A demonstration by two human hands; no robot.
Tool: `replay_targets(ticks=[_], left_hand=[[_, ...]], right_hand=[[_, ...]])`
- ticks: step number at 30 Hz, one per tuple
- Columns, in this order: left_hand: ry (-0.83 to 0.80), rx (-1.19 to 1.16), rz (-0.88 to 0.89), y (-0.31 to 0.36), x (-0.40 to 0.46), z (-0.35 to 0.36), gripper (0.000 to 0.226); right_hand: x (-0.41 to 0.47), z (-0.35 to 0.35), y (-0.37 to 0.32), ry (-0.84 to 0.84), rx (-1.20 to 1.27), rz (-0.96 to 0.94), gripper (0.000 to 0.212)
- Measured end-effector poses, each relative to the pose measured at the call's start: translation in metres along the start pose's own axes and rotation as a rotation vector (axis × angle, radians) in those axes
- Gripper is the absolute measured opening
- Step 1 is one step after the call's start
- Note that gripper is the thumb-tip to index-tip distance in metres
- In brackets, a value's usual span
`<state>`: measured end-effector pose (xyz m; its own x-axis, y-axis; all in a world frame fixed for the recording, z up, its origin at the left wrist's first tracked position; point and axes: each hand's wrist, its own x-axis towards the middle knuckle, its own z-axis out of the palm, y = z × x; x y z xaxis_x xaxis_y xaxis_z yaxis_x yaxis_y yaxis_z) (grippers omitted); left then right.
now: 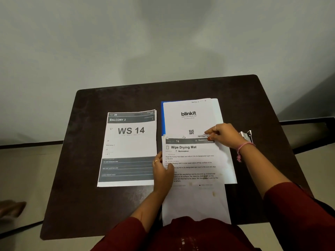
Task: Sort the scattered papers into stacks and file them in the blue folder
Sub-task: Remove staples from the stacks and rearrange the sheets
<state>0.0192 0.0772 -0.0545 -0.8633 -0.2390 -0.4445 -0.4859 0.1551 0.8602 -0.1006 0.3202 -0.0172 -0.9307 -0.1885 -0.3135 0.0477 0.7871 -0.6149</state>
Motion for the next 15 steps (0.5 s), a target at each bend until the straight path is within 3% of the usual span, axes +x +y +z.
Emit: replay_targets(ticks=[4,6,11,13,15], left_hand=[[0.047,0.113,0.111,0.015,0.002,-0.001,0.053],[0.089,0.253,0.277,0.019,0.007,-0.002,0.056],[-0.057,0.549,0.622,0.037,0.023,-0.003,0.059],[-0.15,0.752,0.758,0.048,0.027,0.0,0.056],[-0.262,0.976,0.773,0.054,0.031,0.004,0.053]], right_hand=[[-0.007,0.006,-0.002,0.024,0.026,-0.004,0.022],[-0.012,0.008,-0.002,0.045,0.038,-0.025,0.019],[-0.03,0.012,0.001,0.084,-0.066,-0.157,0.014],[-0.038,0.01,-0.003,-0.025,0.036,-0.125,0.013],[-0.045,0.009,-0.007,-0.195,0.147,-0.07,0.011]])
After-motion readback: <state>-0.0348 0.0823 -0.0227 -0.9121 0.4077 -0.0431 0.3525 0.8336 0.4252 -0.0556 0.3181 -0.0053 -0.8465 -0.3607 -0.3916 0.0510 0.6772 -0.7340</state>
